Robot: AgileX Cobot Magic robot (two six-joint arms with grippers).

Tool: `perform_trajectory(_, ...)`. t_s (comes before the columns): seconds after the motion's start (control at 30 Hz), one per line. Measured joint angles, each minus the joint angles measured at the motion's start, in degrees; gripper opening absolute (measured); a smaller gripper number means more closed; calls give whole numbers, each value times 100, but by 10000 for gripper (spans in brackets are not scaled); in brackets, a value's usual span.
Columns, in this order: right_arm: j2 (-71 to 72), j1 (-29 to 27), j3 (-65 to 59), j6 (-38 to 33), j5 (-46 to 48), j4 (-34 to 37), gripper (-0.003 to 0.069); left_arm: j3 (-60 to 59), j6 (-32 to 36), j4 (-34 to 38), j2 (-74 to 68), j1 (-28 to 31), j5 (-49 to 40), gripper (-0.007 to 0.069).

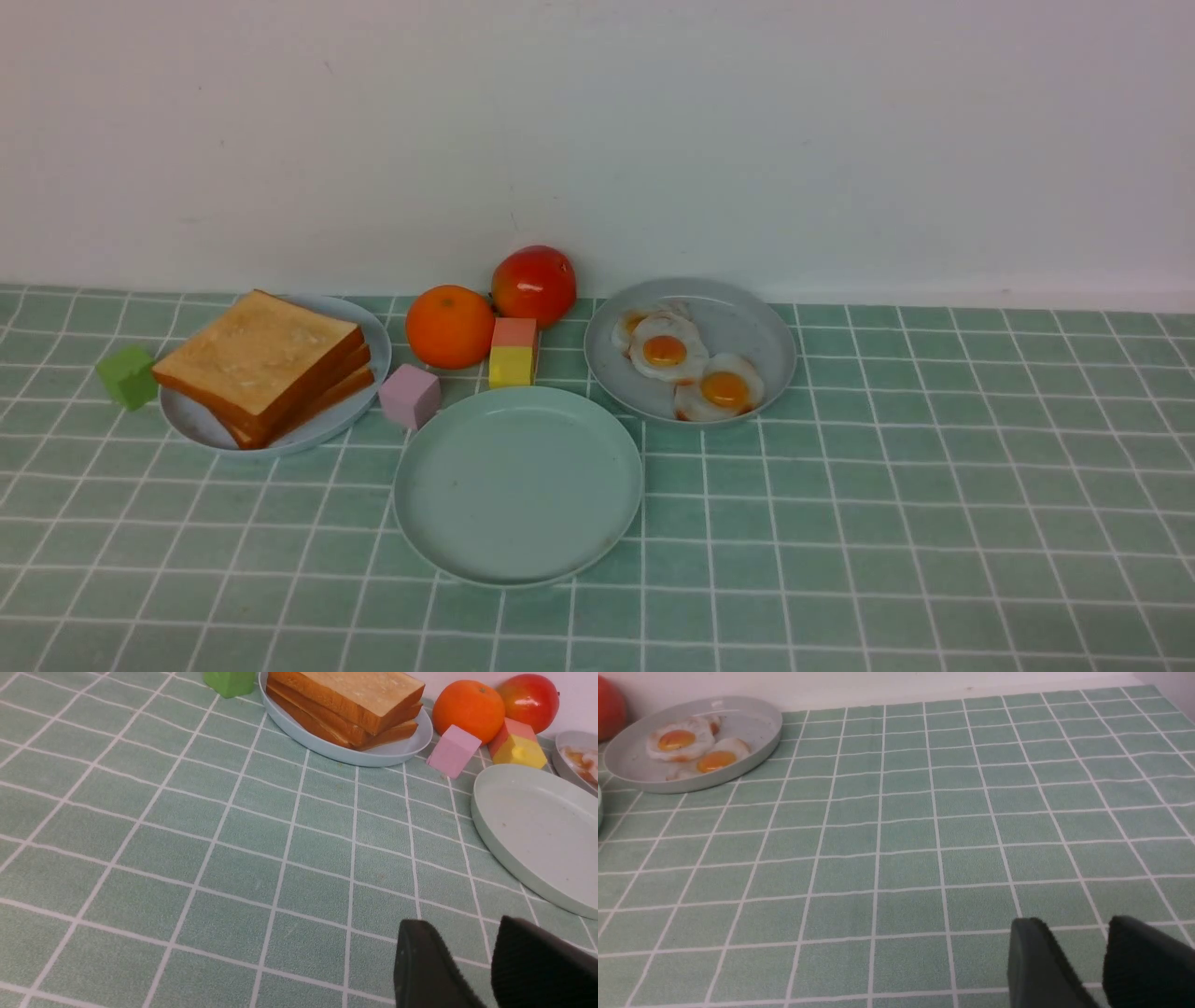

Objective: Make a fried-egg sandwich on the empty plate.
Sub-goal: Use the left arm to grab a slice of bread

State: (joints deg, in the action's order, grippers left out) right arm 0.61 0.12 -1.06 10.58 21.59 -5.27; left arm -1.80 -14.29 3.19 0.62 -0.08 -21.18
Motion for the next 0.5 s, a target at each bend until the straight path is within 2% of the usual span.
perform_trajectory(0.23, 0, 0, 0, 0, 0, 0, 239, 0, 7, -28, 0, 0, 46, 237)
perform_trajectory(0.33, 0, 0, 0, 0, 0, 0, 239, 0, -150, 72, 0, 0, 504, 237)
perform_trajectory(0.4, 0, 0, 0, 0, 0, 0, 239, 0, -343, 308, 0, 0, 780, 237)
perform_trajectory(0.43, 0, 0, 0, 0, 0, 0, 239, 0, -781, 812, 0, 0, 1157, 237)
perform_trajectory(0.5, 0, 0, 0, 0, 0, 0, 239, 0, -1244, 1365, 0, 0, 1493, 237)
